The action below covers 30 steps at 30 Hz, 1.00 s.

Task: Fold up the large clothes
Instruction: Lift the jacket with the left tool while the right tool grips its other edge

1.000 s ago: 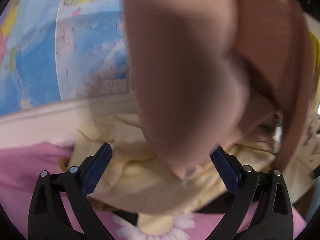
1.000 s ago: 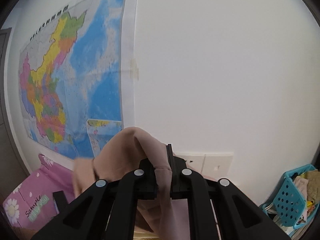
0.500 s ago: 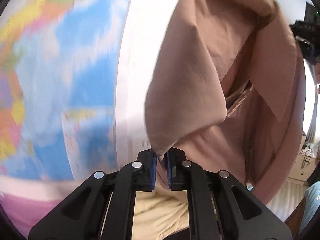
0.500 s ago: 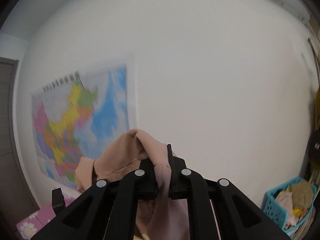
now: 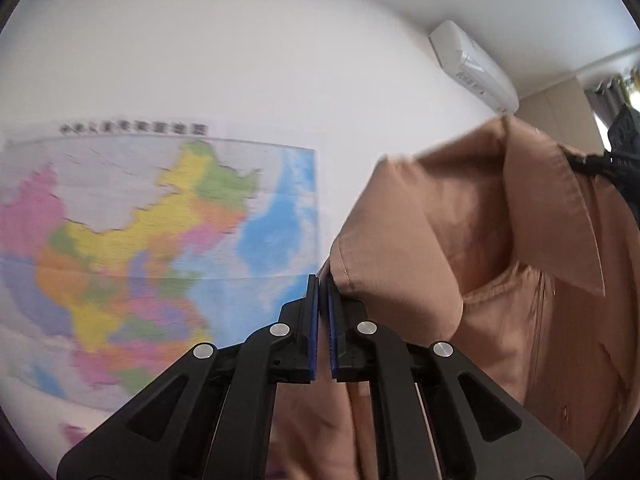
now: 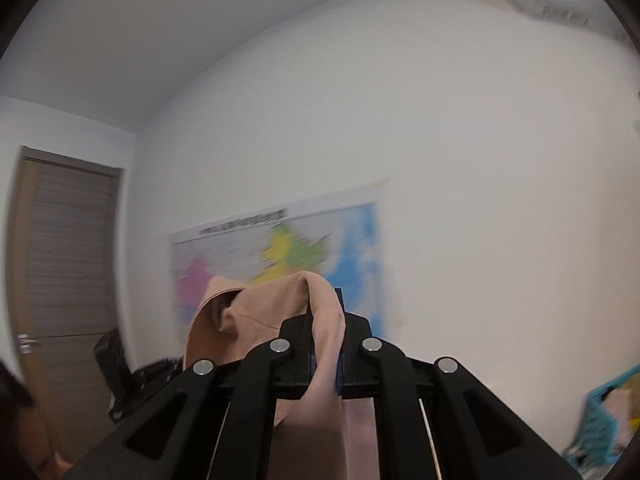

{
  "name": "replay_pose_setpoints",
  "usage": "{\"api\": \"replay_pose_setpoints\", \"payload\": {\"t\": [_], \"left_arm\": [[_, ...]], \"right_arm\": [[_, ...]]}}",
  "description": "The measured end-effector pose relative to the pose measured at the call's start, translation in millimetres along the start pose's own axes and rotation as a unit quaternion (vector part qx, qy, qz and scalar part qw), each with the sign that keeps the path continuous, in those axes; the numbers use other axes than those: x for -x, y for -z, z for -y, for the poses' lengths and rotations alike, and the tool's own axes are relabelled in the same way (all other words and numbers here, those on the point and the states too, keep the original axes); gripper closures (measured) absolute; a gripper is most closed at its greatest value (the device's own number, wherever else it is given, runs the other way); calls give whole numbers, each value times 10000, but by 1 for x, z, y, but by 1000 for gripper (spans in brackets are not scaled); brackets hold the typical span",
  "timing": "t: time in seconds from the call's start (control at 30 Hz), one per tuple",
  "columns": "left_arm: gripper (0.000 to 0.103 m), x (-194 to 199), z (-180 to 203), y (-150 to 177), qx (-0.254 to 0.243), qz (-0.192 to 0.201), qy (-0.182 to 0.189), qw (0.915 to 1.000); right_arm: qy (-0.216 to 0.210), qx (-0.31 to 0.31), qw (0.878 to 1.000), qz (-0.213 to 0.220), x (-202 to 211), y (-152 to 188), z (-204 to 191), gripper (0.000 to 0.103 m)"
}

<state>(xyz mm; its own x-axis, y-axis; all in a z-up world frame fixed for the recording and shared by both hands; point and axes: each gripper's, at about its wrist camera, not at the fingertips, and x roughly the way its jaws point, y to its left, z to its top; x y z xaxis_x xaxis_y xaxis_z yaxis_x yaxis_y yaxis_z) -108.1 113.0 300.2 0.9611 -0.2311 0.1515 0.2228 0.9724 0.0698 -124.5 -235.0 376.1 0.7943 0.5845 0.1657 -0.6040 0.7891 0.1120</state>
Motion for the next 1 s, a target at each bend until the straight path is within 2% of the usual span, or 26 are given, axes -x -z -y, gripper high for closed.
{"api": "replay_pose_setpoints", "payload": {"t": [0.1, 0.17, 0.2, 0.23, 0.37, 0.4, 0.43, 0.53, 0.6, 0.67, 0.7, 0.73, 0.77, 0.8, 0.87, 0.9, 0.93, 0.97, 1.0], "left_arm": [[99, 46, -14, 18, -111, -288, -130, 9994], [89, 59, -27, 36, 67, -731, 126, 9972], [76, 64, -32, 52, 117, -1025, 312, 9942], [56, 67, -36, 70, 109, -1281, 366, 9910], [29, 81, -46, 143, 63, -1922, 997, 9763], [17, 80, -46, 158, 55, -2021, 1070, 9735], [12, 82, -46, 176, 39, -2120, 1127, 9708], [10, 80, -52, 212, 284, -2392, 1611, 9571], [9, 76, -52, 231, 589, -2557, 2255, 9382], [9, 74, -46, 249, 803, -2666, 2715, 9213], [8, 75, -42, 255, 875, -2713, 3068, 9081], [5, 76, -39, 263, 1017, -2739, 3584, 8867], [5, 78, -35, 269, 1127, -2732, 3902, 8720], [5, 80, -30, 272, 1121, -2739, 3993, 8677], [5, 76, -19, 279, 905, -2901, 3888, 8698], [6, 71, -16, 282, 904, -3000, 3860, 8677], [10, 64, -16, 285, 1030, -3070, 3798, 8665], [18, 63, -18, 286, 1115, -3073, 3768, 8667], [44, 61, -19, 286, 1194, -3081, 3721, 8674]], "right_arm": [[-395, -219, 9986, -262, -14, 33, -18, 97], [-603, -372, 9963, -482, -30, 60, -25, 97], [-725, -492, 9944, -583, -38, 73, -27, 97], [-796, -603, 9927, -679, -44, 82, -28, 97], [-1105, -889, 9844, -1046, -72, 125, -35, 97], [-1172, -947, 9825, -1091, -74, 131, -36, 97], [-1225, -946, 9816, -1122, -79, 136, -39, 97], [-1273, -842, 9814, -1165, -78, 139, -44, 97], [-1304, -752, 9811, -1216, -80, 139, -49, 97], [-1312, -705, 9808, -1258, -85, 140, -52, 97], [-1308, -732, 9804, -1278, -87, 141, -52, 97], [-1312, -790, 9795, -1312, -89, 142, -51, 97], [-1329, -805, 9789, -1329, -88, 143, -49, 97], [-1322, -798, 9790, -1333, -87, 145, -49, 97], [-1326, -807, 9781, -1390, -88, 149, -49, 97], [-1340, -804, 9775, -1416, -91, 150, -50, 97], [-1330, -796, 9775, -1432, -91, 152, -50, 97], [-1319, -779, 9772, -1471, -92, 153, -51, 97], [-1309, -785, 9772, -1474, -92, 155, -51, 97]]}}
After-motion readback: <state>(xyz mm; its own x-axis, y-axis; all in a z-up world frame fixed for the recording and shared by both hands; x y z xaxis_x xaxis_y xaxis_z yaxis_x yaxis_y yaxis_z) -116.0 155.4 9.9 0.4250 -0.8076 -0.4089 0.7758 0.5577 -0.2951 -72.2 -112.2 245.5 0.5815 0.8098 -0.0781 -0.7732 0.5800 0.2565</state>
